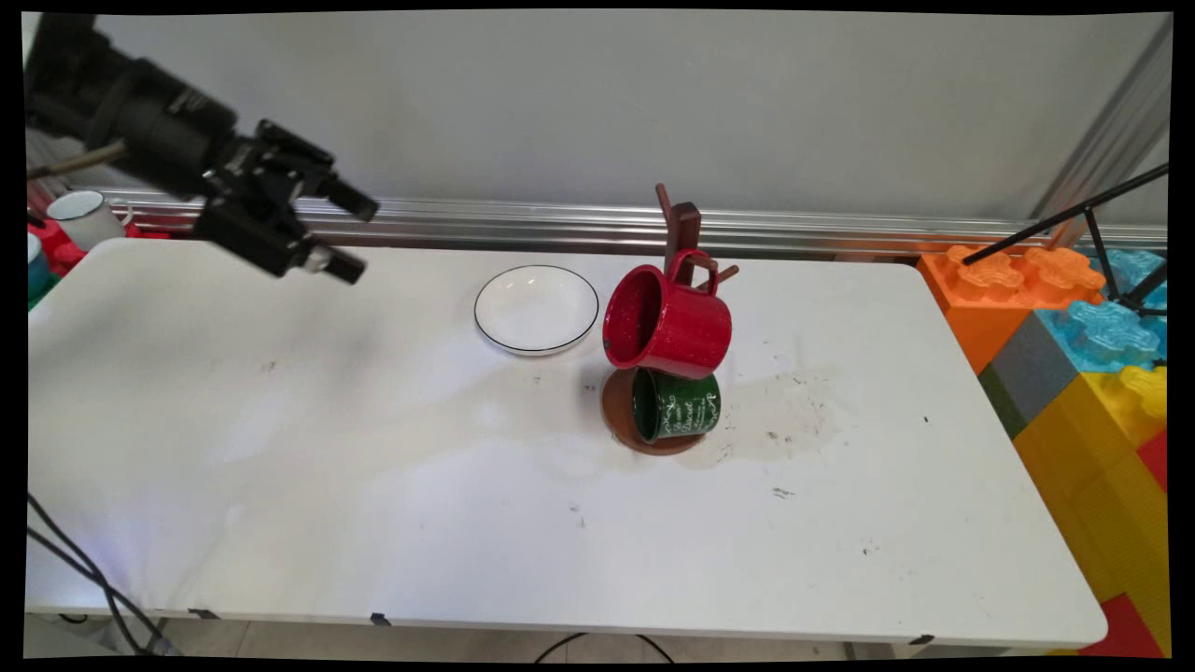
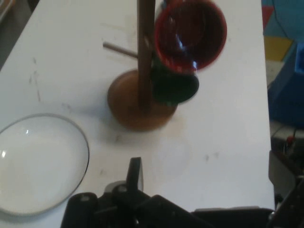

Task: Pick up the red mug from the rack

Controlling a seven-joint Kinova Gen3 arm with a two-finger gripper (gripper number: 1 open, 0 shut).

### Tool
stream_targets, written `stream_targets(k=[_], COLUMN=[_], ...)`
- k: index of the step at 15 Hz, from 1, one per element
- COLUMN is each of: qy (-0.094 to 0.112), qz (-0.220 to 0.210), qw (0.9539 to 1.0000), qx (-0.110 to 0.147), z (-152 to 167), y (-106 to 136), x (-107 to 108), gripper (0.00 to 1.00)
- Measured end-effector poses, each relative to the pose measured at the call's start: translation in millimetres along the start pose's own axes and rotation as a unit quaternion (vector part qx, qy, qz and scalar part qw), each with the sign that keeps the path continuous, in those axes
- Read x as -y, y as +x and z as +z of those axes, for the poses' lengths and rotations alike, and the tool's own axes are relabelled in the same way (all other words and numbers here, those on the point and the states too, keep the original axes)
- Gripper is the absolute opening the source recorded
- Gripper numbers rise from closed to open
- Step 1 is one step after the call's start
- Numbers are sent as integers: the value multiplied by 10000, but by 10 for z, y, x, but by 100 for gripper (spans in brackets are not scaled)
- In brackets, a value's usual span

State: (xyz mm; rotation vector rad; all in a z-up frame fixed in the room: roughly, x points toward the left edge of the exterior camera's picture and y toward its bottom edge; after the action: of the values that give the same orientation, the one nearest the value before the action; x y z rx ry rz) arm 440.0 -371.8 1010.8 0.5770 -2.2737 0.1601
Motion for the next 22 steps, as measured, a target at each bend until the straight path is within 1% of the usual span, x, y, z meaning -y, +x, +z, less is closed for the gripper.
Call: stream_targets(k=[6, 9, 13, 17, 19, 22], qy=[31, 43, 42, 37, 50, 67], qz=[-283, -420, -557, -645, -665, -714], qw=[9996, 9991, 9984, 9979, 9978, 9974], qx=[-83, -88, -43, 25, 55, 53], z=[315, 645, 993, 1423, 1653, 1881], y=[447, 676, 823, 931, 967, 998], x=[-125, -258, -384, -507, -535, -543], gripper=[100, 100, 100, 100, 100, 100])
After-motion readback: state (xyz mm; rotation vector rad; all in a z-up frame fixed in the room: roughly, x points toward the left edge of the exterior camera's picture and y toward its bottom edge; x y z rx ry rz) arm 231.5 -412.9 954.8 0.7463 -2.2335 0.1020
